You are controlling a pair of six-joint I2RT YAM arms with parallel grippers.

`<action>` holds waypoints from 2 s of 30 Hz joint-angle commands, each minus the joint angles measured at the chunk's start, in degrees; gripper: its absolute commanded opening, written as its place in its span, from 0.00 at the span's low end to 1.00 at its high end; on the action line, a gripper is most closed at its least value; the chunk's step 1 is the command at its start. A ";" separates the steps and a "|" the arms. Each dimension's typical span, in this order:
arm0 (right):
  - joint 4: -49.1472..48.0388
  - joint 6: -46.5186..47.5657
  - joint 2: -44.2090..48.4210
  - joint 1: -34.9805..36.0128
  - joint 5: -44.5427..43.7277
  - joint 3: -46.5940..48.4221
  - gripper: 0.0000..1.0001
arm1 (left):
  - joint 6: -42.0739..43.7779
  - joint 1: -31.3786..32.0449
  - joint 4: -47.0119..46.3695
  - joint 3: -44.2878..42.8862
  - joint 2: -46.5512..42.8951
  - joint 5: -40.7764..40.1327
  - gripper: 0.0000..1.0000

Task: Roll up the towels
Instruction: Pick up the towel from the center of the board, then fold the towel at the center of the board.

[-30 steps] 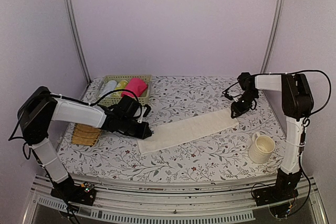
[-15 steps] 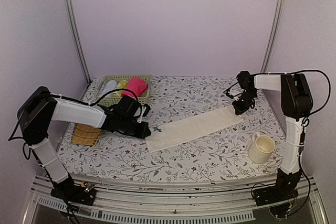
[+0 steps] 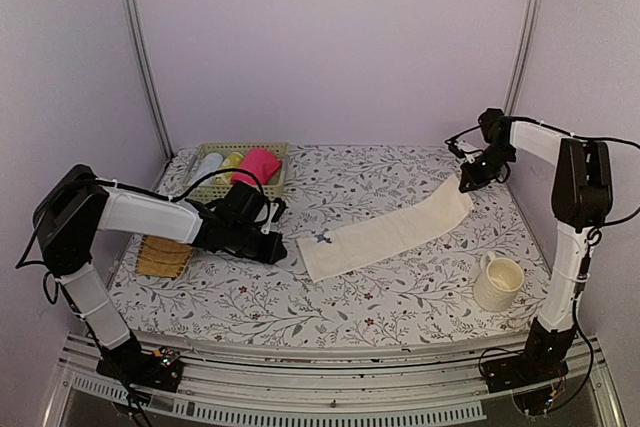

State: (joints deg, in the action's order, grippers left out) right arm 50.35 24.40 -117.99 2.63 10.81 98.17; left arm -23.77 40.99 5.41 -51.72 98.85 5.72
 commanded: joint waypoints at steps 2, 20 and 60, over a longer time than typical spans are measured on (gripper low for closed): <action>7.01 -0.78 1.71 0.33 18.26 0.53 0.02 | 0.96 0.58 0.58 -1.10 0.11 -0.11 0.13; 14.00 4.00 -5.09 13.09 47.74 2.98 0.03 | -0.16 0.49 -0.61 0.15 3.15 1.19 0.13; -16.78 -30.49 -13.61 34.25 41.14 4.05 0.03 | -4.70 0.49 -9.08 3.34 6.60 7.60 0.13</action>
State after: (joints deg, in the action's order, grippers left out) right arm 35.90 -3.22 -132.00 35.03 52.01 101.51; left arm -27.99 40.99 -3.01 -48.95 103.88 12.56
